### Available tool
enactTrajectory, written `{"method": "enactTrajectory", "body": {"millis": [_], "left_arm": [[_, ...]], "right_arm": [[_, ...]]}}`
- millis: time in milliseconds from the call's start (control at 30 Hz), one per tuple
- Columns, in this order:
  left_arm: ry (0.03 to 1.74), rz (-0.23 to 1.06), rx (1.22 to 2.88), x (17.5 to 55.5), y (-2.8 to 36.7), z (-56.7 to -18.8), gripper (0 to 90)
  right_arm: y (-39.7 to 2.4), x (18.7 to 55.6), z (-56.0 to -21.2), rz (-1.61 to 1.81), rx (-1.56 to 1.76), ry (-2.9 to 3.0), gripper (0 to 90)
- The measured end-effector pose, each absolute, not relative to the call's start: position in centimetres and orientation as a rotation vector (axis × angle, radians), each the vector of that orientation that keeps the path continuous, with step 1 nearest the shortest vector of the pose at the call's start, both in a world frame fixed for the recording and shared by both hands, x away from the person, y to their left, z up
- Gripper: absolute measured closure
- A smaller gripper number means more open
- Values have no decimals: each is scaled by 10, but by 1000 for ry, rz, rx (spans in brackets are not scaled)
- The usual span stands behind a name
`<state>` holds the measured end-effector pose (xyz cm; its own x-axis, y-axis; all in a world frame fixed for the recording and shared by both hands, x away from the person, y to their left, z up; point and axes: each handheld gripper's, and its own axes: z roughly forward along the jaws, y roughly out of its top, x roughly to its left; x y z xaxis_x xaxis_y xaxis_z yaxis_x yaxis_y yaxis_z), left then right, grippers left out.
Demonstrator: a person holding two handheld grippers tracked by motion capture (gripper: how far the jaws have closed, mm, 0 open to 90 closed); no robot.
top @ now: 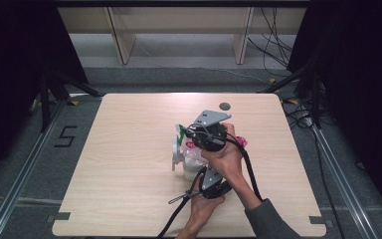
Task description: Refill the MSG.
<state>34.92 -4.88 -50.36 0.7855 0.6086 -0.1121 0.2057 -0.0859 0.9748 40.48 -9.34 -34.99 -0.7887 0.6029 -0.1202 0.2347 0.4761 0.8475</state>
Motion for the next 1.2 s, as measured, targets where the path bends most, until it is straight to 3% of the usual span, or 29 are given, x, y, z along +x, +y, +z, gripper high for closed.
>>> {"method": "enactTrajectory", "body": {"millis": [1200], "left_arm": [[664,382,1651,349,-50,-504,803]], "right_arm": [[-93,405,-351,1219,665,2323,900]]}}
